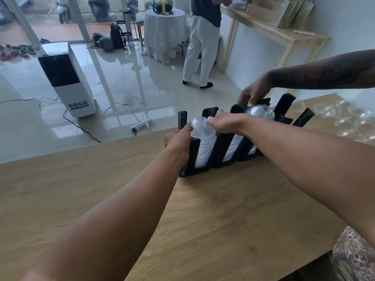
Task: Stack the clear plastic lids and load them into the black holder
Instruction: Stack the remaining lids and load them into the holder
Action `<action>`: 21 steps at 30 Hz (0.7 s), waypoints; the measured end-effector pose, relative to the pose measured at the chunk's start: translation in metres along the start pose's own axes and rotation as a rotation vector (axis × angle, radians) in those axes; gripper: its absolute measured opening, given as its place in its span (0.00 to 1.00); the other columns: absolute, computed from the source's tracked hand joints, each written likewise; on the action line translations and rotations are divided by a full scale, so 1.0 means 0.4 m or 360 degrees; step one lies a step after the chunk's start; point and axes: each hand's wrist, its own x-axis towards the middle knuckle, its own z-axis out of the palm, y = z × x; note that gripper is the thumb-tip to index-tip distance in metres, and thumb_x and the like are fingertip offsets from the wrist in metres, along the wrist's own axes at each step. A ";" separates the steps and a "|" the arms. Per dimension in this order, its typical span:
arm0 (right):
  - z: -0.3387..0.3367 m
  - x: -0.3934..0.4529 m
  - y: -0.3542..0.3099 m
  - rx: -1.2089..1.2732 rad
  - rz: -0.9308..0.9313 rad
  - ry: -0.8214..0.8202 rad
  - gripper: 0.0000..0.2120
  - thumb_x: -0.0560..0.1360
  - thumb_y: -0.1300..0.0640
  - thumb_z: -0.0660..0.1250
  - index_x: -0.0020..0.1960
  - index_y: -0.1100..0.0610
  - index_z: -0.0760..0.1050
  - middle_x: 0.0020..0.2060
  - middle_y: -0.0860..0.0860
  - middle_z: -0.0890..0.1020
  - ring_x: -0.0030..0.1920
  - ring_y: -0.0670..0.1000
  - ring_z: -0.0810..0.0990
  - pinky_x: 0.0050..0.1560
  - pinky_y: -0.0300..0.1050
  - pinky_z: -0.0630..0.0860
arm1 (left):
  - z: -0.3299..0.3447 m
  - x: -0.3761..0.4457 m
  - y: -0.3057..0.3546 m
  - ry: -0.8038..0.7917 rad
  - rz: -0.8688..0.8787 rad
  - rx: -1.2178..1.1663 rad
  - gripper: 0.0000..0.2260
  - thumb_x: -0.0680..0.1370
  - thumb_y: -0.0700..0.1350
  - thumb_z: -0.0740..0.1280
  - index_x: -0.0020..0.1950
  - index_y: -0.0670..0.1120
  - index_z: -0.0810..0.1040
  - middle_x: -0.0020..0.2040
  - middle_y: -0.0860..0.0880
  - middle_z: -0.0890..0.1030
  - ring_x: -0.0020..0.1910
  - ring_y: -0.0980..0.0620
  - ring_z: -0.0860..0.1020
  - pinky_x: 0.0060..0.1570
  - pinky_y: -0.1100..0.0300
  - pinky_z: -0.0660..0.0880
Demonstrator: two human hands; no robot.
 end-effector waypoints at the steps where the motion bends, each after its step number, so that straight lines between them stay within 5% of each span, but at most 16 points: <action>1: 0.002 -0.001 0.002 -0.0009 -0.0027 0.0000 0.24 0.87 0.53 0.50 0.75 0.69 0.60 0.73 0.65 0.69 0.72 0.63 0.69 0.63 0.52 0.67 | 0.001 0.000 -0.001 0.0009 -0.0011 -0.0011 0.14 0.72 0.51 0.76 0.42 0.50 0.71 0.42 0.49 0.77 0.39 0.52 0.74 0.49 0.52 0.73; 5: 0.012 0.000 0.021 -0.0052 -0.0164 0.0058 0.19 0.86 0.52 0.54 0.64 0.66 0.71 0.63 0.62 0.78 0.64 0.60 0.77 0.62 0.54 0.73 | -0.009 -0.010 -0.005 0.0012 -0.0088 -0.0077 0.08 0.74 0.48 0.73 0.41 0.47 0.77 0.23 0.53 0.76 0.20 0.55 0.73 0.28 0.61 0.71; 7: 0.015 0.006 0.027 -0.0091 -0.0203 0.0082 0.18 0.85 0.49 0.56 0.53 0.63 0.74 0.54 0.60 0.81 0.56 0.59 0.80 0.53 0.51 0.74 | -0.015 -0.009 -0.009 0.0014 -0.0116 -0.0084 0.06 0.75 0.46 0.73 0.42 0.46 0.79 0.24 0.52 0.76 0.18 0.55 0.72 0.24 0.62 0.72; 10: 0.014 0.001 0.027 -0.0201 -0.0215 0.0142 0.19 0.85 0.46 0.57 0.44 0.59 0.72 0.47 0.57 0.77 0.49 0.57 0.77 0.45 0.47 0.68 | -0.020 -0.006 -0.012 0.0006 -0.0107 -0.0068 0.06 0.75 0.45 0.73 0.45 0.44 0.80 0.34 0.49 0.82 0.27 0.53 0.79 0.29 0.59 0.79; 12: 0.012 -0.002 0.026 -0.0224 -0.0214 0.0158 0.19 0.85 0.45 0.58 0.50 0.61 0.75 0.50 0.58 0.78 0.53 0.58 0.78 0.48 0.48 0.69 | -0.023 -0.006 -0.014 0.0006 -0.0096 -0.0033 0.06 0.75 0.45 0.73 0.45 0.44 0.79 0.36 0.48 0.84 0.30 0.53 0.81 0.27 0.60 0.78; 15: 0.011 -0.009 0.029 -0.0263 -0.0189 0.0165 0.20 0.85 0.45 0.58 0.57 0.63 0.75 0.55 0.59 0.78 0.58 0.59 0.79 0.50 0.48 0.70 | -0.027 -0.008 -0.014 0.0030 -0.0064 0.0001 0.07 0.75 0.43 0.74 0.41 0.43 0.78 0.26 0.50 0.81 0.21 0.56 0.77 0.19 0.66 0.71; 21: 0.008 -0.030 0.021 -0.0342 -0.0177 0.0119 0.22 0.87 0.49 0.56 0.65 0.67 0.75 0.61 0.61 0.80 0.61 0.60 0.79 0.54 0.48 0.72 | -0.025 -0.011 -0.013 0.0045 -0.0042 -0.0013 0.06 0.76 0.44 0.74 0.41 0.46 0.78 0.32 0.50 0.82 0.27 0.55 0.80 0.25 0.64 0.72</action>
